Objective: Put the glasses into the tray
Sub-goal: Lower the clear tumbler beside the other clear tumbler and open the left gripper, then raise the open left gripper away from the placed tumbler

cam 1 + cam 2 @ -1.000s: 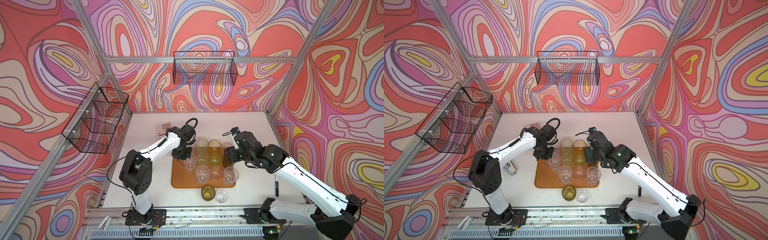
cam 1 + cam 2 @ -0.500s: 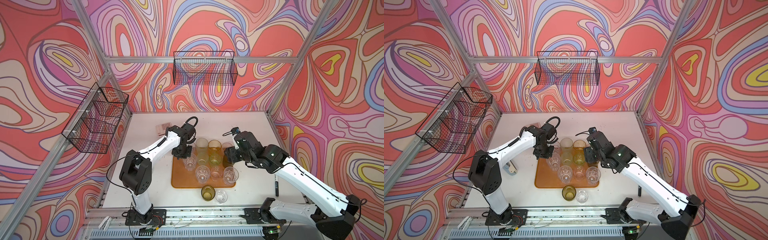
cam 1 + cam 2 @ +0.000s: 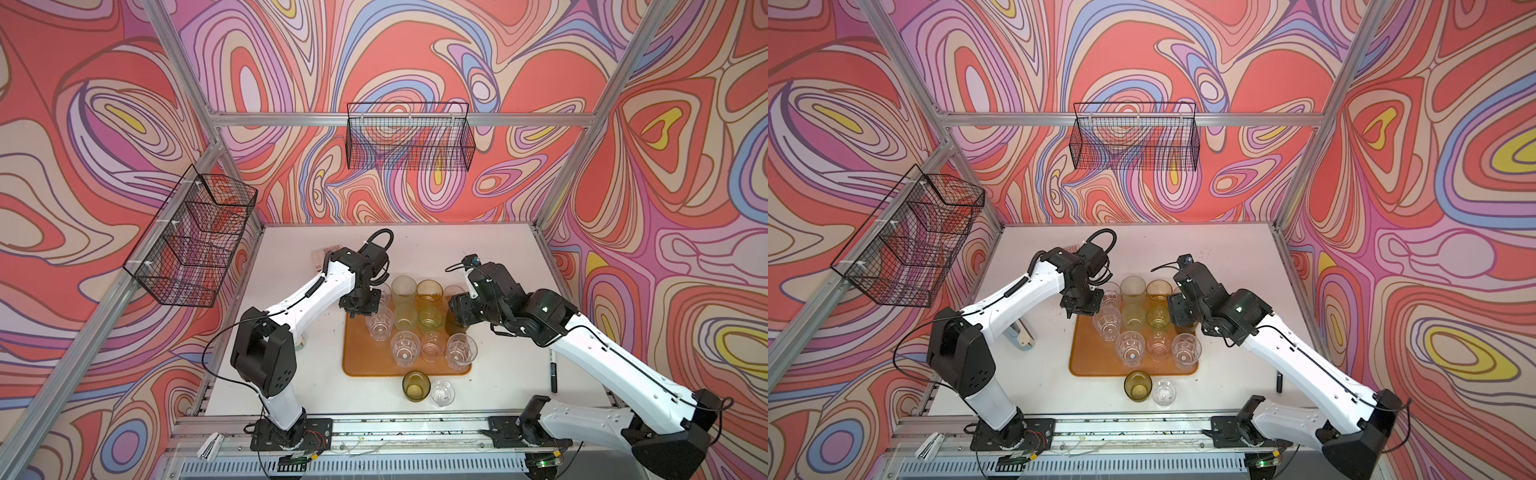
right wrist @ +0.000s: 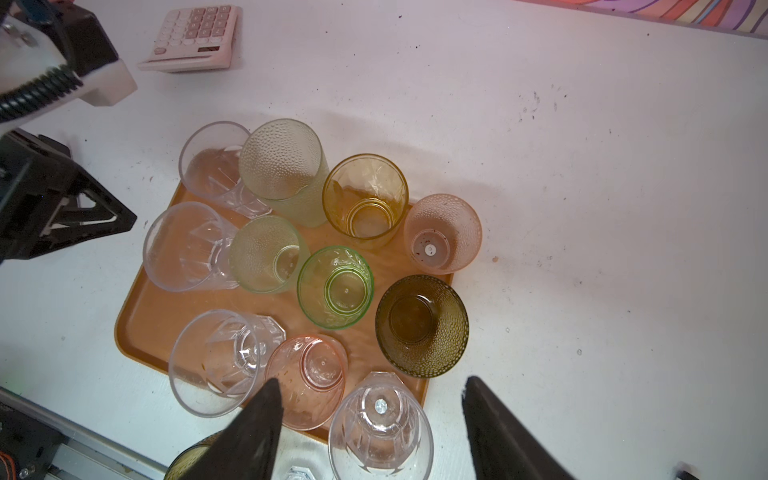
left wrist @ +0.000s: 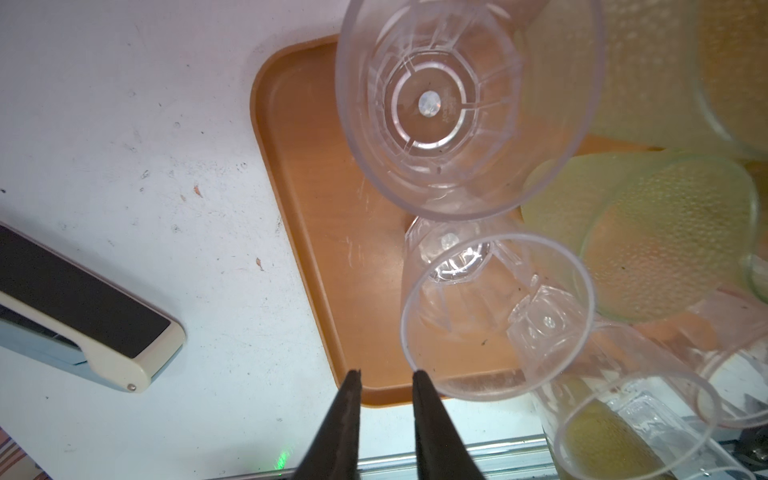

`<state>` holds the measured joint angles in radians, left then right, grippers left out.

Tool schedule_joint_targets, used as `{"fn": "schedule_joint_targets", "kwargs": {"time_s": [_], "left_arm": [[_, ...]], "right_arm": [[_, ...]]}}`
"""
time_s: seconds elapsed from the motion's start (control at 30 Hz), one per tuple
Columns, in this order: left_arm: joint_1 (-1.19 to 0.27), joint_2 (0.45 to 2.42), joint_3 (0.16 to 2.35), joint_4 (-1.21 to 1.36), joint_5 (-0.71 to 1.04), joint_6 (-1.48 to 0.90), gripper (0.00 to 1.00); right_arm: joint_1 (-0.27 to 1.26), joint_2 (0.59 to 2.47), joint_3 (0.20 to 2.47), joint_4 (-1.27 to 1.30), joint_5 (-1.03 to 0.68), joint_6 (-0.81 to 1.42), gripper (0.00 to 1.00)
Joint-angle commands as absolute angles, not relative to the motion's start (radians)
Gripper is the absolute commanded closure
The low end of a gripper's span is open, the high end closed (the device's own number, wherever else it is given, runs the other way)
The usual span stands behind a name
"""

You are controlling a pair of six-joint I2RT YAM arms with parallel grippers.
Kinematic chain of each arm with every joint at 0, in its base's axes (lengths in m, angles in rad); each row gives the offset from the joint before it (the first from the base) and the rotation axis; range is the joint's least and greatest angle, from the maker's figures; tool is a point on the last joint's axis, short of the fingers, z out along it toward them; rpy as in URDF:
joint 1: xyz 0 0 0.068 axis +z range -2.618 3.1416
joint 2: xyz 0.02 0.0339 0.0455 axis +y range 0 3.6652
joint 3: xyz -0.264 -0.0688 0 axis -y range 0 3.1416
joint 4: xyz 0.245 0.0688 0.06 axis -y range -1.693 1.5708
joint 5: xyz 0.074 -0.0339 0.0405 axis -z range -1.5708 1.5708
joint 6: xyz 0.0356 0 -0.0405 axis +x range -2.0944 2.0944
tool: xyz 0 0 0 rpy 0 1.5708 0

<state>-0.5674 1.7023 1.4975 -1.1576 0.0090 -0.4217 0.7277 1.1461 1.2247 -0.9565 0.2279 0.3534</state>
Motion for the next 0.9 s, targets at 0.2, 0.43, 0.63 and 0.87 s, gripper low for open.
{"fn": "schedule_joint_targets", "kwargs": {"time_s": [0.2, 0.43, 0.63, 0.87], "left_arm": [[-0.563, 1.623, 1.511, -1.229, 0.018, -0.378, 0.71], [-0.568, 1.565, 1.483, -1.226, 0.063, -0.340, 0.68], [-0.595, 1.513, 1.435, -1.218, 0.083, -0.308, 0.67], [-0.661, 1.458, 1.392, -1.206, 0.064, -0.296, 0.67]], "right_arm": [[0.726, 1.135, 1.216, -0.932, 0.232, 0.357, 0.29], [0.726, 1.137, 1.215, -0.928, 0.229, 0.356, 0.29], [0.726, 1.139, 1.213, -0.916, 0.229, 0.360, 0.29], [0.726, 1.150, 1.218, -0.898, 0.212, 0.368, 0.29]]}}
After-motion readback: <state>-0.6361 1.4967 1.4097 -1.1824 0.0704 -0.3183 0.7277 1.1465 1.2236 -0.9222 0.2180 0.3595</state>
